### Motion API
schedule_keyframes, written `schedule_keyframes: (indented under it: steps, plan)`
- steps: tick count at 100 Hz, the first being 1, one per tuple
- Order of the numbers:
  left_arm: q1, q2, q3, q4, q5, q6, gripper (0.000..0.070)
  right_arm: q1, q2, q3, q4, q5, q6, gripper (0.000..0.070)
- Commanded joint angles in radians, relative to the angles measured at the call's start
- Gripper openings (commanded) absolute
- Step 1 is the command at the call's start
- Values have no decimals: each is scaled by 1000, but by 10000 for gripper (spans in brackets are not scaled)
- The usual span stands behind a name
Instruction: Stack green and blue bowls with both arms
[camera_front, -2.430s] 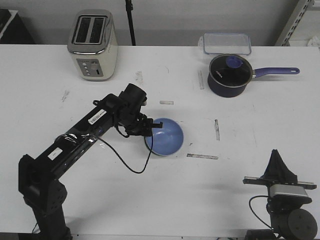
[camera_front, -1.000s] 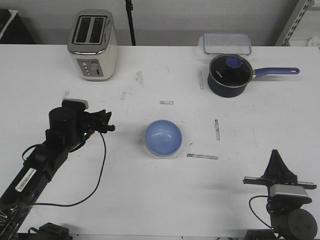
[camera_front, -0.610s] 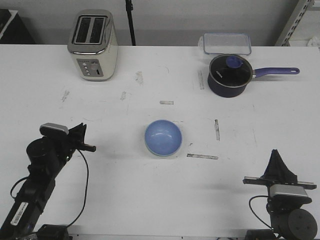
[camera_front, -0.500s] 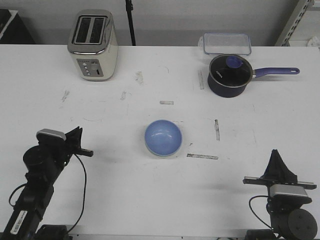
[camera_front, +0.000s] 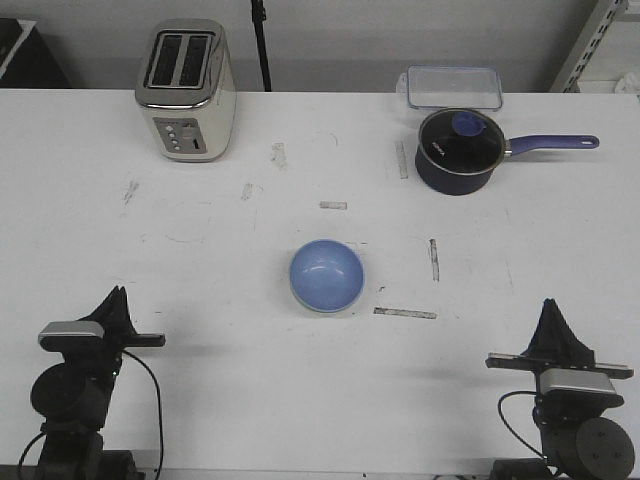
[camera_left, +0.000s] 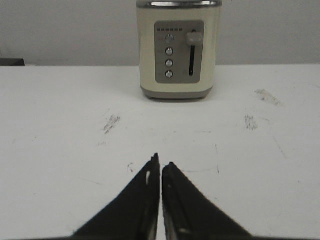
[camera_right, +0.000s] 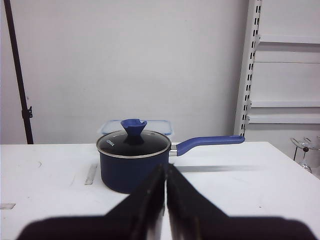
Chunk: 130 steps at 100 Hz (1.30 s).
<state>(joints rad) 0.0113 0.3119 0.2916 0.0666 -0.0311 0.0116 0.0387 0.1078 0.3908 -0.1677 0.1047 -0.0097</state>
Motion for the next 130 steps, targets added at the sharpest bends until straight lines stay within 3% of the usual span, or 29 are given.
schedule_keyframes:
  steps: [1,56,76,130]
  plan:
    - [1,-28,9,10,-3,-14,3,1,-4,5,10,0,13,1]
    - [1,-185,9,-30,7,-15,3,1,-4,5,10,0,13,1]
    - [-5,-188,-4,-43,125,-11,4,1,-4,5,10,0,13,1]
    - [-32,-309,-135,-28,45,-12,3,1,-4,5,10,0,13,1]
